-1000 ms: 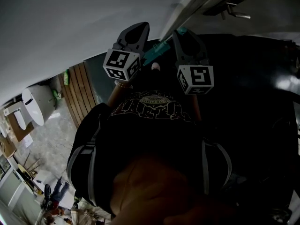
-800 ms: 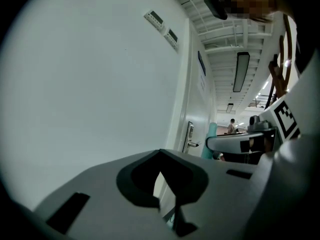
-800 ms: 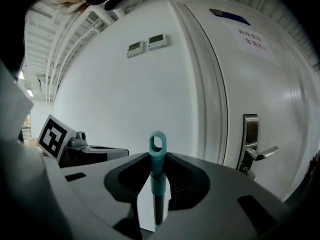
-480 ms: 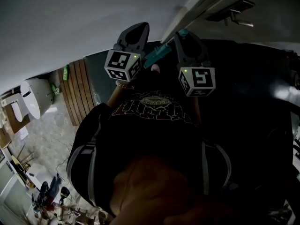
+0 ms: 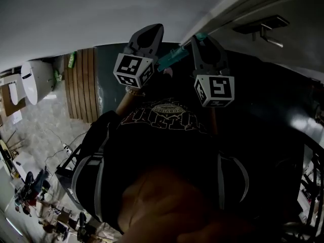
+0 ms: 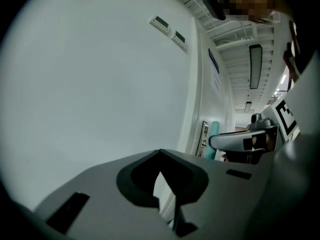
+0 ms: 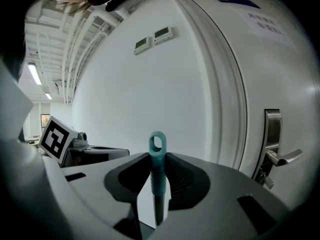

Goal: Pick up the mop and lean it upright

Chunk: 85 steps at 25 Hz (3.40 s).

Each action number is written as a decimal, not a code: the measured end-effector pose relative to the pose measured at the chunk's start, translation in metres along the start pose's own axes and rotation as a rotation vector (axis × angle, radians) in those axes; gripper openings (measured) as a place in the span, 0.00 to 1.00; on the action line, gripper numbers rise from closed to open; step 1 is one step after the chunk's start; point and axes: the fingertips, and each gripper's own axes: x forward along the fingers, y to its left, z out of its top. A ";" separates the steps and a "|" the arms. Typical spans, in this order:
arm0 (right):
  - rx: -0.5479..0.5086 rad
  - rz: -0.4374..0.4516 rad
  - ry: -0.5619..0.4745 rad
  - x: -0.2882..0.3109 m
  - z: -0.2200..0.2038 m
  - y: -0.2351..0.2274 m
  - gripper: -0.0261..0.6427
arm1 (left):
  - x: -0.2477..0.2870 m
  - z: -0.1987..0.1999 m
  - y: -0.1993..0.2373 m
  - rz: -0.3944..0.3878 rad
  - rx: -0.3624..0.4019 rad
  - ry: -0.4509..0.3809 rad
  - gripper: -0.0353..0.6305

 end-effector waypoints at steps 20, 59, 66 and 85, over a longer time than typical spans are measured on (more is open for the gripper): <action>0.002 -0.083 0.013 0.020 0.016 0.084 0.20 | -0.106 0.019 0.105 0.049 -0.029 -0.037 0.11; -0.026 0.156 -0.067 0.119 0.045 0.318 0.20 | -0.294 0.036 0.247 0.277 -0.034 -0.098 0.11; -0.048 0.153 -0.031 0.123 0.038 0.338 0.20 | -0.312 0.029 0.260 0.285 -0.048 -0.088 0.11; 0.018 -0.145 -0.004 0.145 0.029 0.391 0.20 | -0.330 0.044 0.344 0.033 -0.006 -0.033 0.11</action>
